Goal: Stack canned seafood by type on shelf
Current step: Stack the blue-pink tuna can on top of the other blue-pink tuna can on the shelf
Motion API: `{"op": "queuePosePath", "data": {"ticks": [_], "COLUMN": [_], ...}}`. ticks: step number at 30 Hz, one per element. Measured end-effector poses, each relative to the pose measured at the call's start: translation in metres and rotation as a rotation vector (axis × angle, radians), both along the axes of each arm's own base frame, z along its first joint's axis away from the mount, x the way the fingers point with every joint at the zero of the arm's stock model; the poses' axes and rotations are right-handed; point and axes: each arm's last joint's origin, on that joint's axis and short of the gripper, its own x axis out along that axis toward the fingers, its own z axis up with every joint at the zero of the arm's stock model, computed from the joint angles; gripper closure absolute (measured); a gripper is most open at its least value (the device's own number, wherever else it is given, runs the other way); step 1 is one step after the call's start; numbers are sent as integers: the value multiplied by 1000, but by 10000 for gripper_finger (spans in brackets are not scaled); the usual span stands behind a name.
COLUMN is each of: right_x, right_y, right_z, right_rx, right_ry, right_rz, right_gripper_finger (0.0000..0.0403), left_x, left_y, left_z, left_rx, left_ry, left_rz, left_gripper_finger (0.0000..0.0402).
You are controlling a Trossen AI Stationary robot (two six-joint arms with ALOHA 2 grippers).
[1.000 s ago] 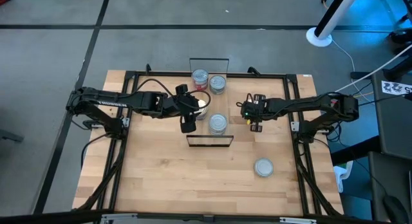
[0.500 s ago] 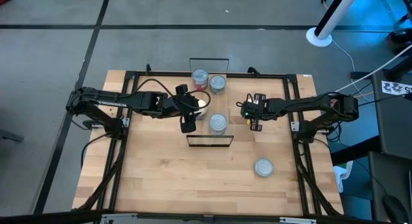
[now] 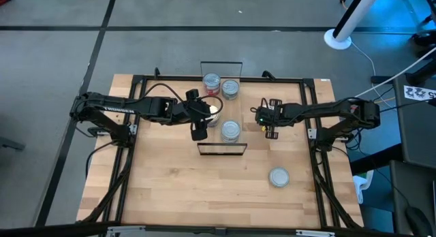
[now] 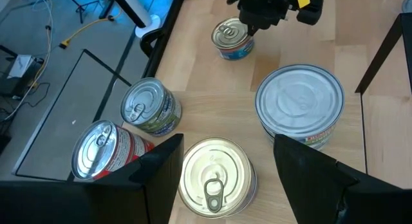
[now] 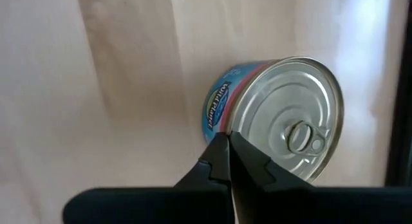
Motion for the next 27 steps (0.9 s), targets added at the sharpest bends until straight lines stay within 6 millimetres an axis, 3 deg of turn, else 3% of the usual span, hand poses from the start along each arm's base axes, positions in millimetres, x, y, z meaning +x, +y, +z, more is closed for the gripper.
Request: {"op": "queuePosePath", "data": {"ticks": [15,27], "right_x": [14,27], "right_y": [-2,-5], "right_z": [27,64], "right_rx": [28,2], "right_ry": [-58,-80], "right_rz": [35,79], "right_gripper_finger": [403,403], "left_x": [0,0], "left_y": [0,0], "left_z": [0,0], "left_rx": [0,29], "left_ry": [0,19], "left_rz": [1,-26], "left_gripper_finger": [164,164]}}
